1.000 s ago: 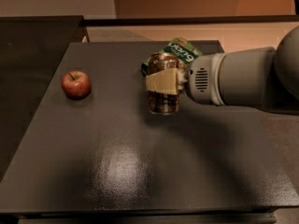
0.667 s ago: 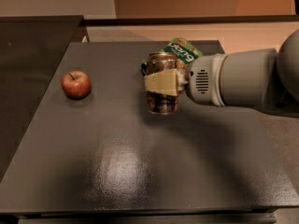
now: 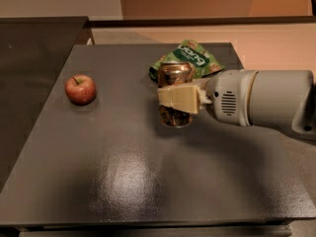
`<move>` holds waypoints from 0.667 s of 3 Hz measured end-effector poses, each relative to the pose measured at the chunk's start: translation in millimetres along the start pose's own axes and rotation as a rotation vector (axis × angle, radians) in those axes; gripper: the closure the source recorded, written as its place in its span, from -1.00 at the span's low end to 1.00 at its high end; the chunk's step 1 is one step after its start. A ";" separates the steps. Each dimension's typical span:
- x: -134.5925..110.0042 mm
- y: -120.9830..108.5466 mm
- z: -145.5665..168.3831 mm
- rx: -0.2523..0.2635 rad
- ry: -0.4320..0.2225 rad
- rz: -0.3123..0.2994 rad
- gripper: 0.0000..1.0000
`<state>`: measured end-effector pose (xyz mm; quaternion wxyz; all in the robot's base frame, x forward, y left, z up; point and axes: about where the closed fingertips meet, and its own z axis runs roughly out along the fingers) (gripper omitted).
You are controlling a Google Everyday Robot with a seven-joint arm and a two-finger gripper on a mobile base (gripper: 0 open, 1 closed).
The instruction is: Place orange can upright
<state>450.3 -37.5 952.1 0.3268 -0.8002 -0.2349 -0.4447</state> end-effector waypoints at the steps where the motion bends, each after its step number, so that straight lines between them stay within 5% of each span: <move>1: -6.9 4.0 -12.0 -0.001 0.059 -0.073 1.00; 2: -18.0 11.1 -23.7 -0.028 0.111 -0.149 1.00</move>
Offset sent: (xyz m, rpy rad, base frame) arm -0.0241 -0.0519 -0.0230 -0.1192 -0.3948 0.0203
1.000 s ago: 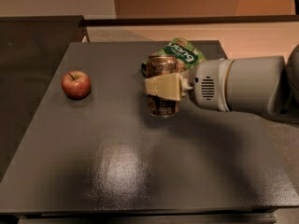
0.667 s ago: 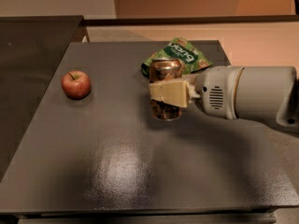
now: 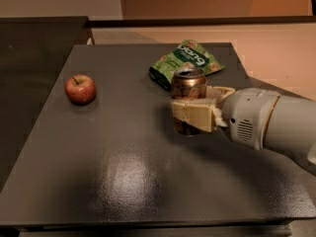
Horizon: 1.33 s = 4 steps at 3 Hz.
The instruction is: Place orange can upright
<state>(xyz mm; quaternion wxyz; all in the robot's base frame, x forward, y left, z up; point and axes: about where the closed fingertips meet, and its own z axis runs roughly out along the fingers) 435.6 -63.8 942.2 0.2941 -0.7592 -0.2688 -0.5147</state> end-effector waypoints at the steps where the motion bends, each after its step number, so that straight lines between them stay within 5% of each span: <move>1: -14.5 4.2 -8.0 -0.019 0.030 -0.011 1.00; 4: -48.8 12.3 -7.6 -0.043 0.082 0.029 1.00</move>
Offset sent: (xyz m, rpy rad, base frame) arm -0.0113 -0.0300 -0.0455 -0.1045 -0.2139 0.0040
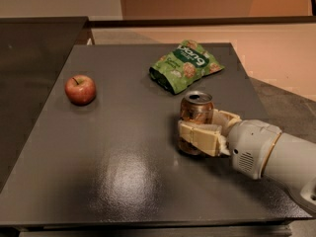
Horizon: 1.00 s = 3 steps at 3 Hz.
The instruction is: Place orange can upright
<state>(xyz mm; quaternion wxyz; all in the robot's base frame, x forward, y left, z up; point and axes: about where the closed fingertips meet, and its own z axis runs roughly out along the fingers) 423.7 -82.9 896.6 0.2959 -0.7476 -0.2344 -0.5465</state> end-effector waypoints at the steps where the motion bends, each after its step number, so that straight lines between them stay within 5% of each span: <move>1: -6.4 -3.3 4.5 0.010 0.021 -0.016 0.63; 3: -14.9 -4.9 10.9 0.001 0.042 -0.106 -0.28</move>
Offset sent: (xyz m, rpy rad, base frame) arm 0.0000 0.0094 -0.0185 -0.2531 -0.3269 0.0783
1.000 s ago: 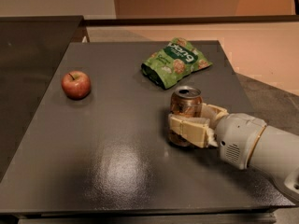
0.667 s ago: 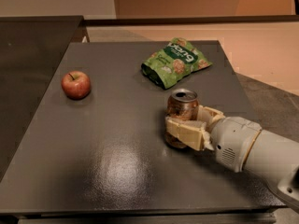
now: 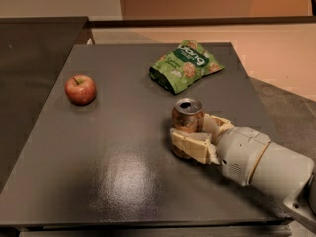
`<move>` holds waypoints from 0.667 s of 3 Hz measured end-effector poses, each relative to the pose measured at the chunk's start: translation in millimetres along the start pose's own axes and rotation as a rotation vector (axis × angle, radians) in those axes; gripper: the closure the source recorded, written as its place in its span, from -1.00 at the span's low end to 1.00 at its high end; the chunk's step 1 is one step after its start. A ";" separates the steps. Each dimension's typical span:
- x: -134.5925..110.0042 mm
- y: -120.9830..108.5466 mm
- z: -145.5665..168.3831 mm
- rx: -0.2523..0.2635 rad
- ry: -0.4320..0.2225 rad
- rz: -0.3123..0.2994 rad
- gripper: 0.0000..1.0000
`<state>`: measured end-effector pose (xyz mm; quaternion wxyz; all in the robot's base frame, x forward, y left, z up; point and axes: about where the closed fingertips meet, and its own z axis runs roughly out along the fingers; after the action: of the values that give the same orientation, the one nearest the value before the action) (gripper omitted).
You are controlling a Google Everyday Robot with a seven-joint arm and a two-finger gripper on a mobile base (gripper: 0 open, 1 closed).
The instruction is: Place orange can upright
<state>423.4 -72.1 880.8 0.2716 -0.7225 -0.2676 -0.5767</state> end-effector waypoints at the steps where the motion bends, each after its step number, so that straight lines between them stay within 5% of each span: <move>1: -0.2 -1.4 1.4 0.003 -0.003 0.032 -0.74; 2: 0.1 -3.0 2.6 0.006 -0.004 0.071 -1.00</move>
Offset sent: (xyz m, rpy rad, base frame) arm -0.0001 0.0018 -0.0005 0.0152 0.0190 -0.0014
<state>423.2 -68.2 880.6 0.2935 -0.7320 -0.2443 -0.5643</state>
